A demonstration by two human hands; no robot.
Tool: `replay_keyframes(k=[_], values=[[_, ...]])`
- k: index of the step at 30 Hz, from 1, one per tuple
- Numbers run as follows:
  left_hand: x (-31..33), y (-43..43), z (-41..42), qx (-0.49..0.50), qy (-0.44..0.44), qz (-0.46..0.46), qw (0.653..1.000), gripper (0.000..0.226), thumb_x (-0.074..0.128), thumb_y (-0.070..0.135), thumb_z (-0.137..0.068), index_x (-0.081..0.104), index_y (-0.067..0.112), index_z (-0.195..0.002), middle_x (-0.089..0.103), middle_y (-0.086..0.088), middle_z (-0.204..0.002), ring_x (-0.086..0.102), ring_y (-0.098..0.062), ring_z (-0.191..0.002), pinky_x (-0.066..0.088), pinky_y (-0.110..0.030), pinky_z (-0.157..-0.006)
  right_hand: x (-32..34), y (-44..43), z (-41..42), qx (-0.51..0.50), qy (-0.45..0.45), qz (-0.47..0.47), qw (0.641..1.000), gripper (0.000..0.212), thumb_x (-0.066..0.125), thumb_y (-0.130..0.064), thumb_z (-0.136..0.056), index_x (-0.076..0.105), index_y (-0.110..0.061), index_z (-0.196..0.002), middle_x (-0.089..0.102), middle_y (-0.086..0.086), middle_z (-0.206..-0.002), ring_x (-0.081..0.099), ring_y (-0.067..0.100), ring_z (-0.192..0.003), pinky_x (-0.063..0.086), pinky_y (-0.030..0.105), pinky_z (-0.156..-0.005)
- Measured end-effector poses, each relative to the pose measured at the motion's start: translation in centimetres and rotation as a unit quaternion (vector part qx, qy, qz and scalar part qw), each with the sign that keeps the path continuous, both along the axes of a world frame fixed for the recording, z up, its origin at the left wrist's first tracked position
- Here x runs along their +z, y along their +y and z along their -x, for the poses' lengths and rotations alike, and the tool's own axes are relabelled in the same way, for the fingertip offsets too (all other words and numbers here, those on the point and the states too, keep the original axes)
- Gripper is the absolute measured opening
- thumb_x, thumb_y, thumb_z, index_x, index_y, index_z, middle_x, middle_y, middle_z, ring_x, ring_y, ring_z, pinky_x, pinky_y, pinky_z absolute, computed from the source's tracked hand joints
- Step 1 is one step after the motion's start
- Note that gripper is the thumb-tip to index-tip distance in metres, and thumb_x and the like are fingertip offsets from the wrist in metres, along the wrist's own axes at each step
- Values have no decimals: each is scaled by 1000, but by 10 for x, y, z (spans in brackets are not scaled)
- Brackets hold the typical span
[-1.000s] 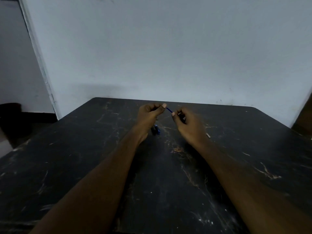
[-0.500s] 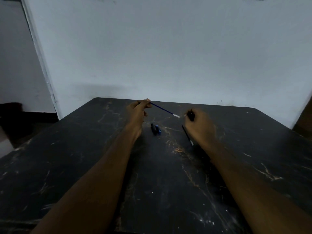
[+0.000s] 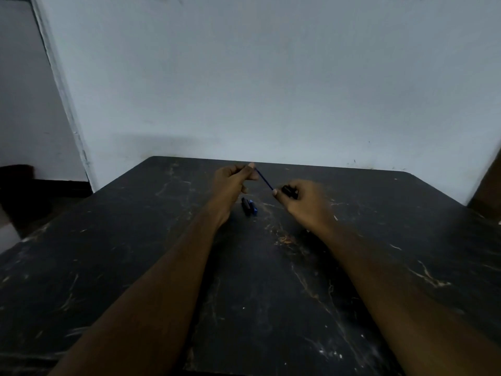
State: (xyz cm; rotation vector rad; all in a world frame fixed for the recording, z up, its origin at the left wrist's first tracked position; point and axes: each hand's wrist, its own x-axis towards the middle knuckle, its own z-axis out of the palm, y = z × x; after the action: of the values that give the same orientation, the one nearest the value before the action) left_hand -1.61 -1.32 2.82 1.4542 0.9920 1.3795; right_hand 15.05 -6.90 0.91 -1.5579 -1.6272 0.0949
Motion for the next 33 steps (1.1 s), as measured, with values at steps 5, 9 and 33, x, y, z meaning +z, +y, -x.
replay_keyframes(k=[5,9,33], values=[[-8,8,-1,15,68,0,998,16,65,26,-92,70,13,-99,69,2,-91,61,-9,-82,46,-17,-62,8,3,-29,-105,67,-33,992,29,64,-40,-88,67,-14,-74,65,4,-66,64,23,-64,52,39,-63],[-17,12,-1,29,132,-19,991,13,69,20,-89,70,15,-101,70,4,-93,65,-7,-87,50,-20,-74,10,-1,-62,-199,76,6,977,27,62,-37,-88,69,-12,-78,68,5,-70,66,27,-70,53,36,-69],[-29,22,1,51,254,-41,965,10,71,26,-84,74,20,-91,73,6,-93,67,-10,-89,54,-32,-87,0,-7,-80,-275,-47,145,949,32,63,-39,-85,74,-13,-99,72,12,-95,67,32,-87,48,31,-70]])
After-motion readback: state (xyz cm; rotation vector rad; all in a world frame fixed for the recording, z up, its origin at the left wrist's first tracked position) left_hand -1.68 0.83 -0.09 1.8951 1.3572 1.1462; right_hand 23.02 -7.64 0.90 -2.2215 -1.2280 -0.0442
